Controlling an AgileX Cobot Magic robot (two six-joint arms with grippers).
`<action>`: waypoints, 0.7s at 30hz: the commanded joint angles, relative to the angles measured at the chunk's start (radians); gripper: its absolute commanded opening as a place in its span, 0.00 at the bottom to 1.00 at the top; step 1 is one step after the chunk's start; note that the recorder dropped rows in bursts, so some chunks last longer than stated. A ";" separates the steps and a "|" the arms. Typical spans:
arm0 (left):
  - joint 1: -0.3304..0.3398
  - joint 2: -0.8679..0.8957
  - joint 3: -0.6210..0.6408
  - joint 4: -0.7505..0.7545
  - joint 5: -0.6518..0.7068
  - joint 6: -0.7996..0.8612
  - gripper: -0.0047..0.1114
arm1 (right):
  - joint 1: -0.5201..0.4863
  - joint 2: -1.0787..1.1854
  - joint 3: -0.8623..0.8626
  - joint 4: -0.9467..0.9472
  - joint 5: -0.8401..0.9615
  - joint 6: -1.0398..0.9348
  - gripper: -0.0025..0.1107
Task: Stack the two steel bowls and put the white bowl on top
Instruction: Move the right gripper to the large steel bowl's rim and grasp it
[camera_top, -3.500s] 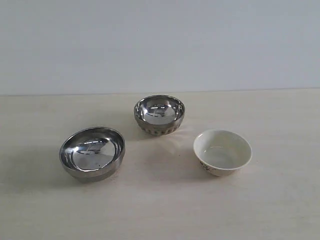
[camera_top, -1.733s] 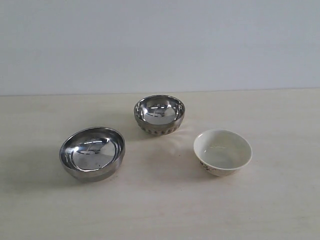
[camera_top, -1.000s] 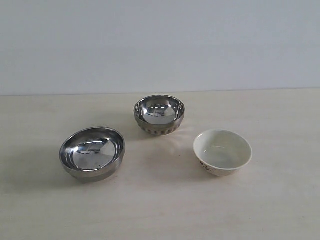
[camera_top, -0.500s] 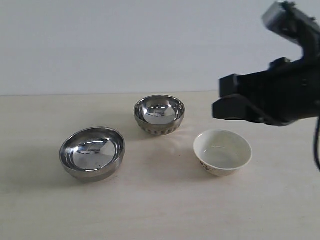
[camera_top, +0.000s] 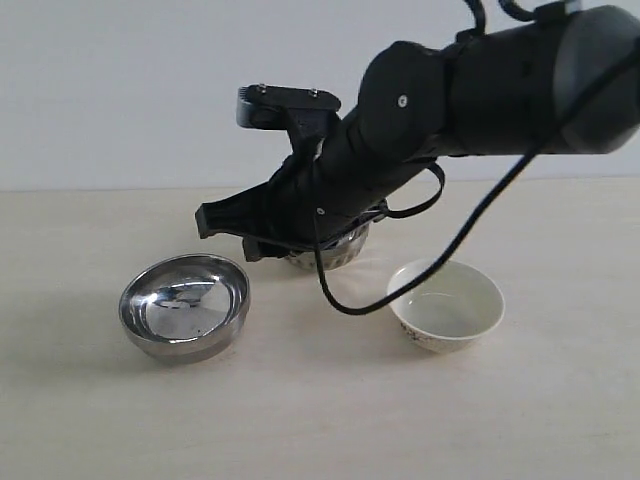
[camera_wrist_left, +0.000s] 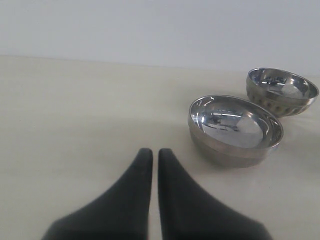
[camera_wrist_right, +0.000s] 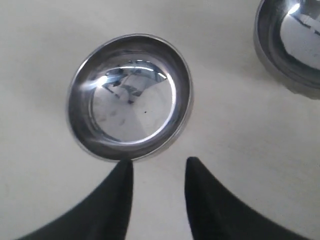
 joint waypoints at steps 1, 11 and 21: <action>0.003 -0.003 0.004 0.002 -0.003 -0.001 0.07 | 0.002 0.068 -0.103 -0.108 0.053 0.090 0.48; 0.003 -0.003 0.004 0.002 -0.003 -0.001 0.07 | 0.002 0.220 -0.192 -0.142 0.039 0.126 0.48; 0.003 -0.003 0.004 0.002 -0.003 -0.001 0.07 | 0.002 0.302 -0.198 -0.133 -0.076 0.152 0.48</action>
